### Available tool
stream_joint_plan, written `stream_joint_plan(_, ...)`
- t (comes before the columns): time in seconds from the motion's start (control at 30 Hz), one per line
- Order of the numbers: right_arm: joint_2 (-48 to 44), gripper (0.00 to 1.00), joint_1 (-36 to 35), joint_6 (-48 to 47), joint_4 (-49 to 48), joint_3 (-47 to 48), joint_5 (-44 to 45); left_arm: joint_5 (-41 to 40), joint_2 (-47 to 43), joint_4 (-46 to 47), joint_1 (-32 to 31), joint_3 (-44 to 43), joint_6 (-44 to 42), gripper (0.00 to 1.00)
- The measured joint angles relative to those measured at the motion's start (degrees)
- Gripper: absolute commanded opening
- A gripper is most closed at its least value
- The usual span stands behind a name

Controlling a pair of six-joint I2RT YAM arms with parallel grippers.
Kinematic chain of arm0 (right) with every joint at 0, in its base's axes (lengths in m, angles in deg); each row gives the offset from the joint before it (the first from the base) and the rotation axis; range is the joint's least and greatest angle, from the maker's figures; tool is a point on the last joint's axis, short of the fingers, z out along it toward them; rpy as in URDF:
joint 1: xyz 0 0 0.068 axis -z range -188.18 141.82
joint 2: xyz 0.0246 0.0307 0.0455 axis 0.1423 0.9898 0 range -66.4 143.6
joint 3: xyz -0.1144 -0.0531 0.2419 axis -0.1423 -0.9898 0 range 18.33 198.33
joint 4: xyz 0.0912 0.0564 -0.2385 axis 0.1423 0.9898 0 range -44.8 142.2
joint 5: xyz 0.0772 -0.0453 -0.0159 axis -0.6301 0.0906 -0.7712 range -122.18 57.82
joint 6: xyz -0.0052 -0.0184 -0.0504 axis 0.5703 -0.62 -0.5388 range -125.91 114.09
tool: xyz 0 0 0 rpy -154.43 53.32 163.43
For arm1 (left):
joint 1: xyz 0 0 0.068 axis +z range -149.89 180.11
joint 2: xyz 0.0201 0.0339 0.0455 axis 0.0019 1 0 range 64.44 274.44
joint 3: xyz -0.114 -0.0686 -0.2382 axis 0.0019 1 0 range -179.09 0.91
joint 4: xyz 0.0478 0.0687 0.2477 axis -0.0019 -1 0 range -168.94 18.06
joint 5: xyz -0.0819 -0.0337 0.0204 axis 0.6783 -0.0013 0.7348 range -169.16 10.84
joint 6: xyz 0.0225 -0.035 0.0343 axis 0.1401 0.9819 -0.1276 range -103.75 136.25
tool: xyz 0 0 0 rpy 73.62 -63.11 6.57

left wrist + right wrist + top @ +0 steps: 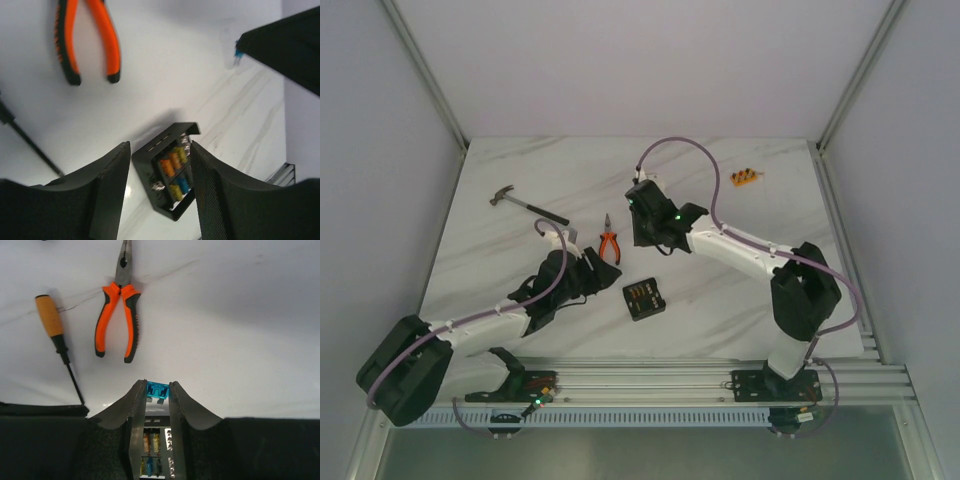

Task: Snap on the fuse box
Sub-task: Pick up the fuse from the center of the board.

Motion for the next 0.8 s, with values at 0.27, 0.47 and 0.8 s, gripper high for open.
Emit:
stream_joint_plan(0.27,-5.2,0.26,-2.3,2.9,-3.2,-4.0,0.0,-0.2,2.7,11.5,-0.3,-0.5,-0.2,0.48)
stream_joint_plan(0.47,-8.5,0.27,-3.6,5.9,-6.3,-7.7,-0.1,-2.3,3.5,16.8,-2.3,-0.9,0.0,0.43)
stream_joint_plan(0.8,-10.3,0.27,-4.1,8.5,-9.2,-10.0,-0.2,-4.5,3.8,20.6,-4.2,-1.9,-0.3,0.36)
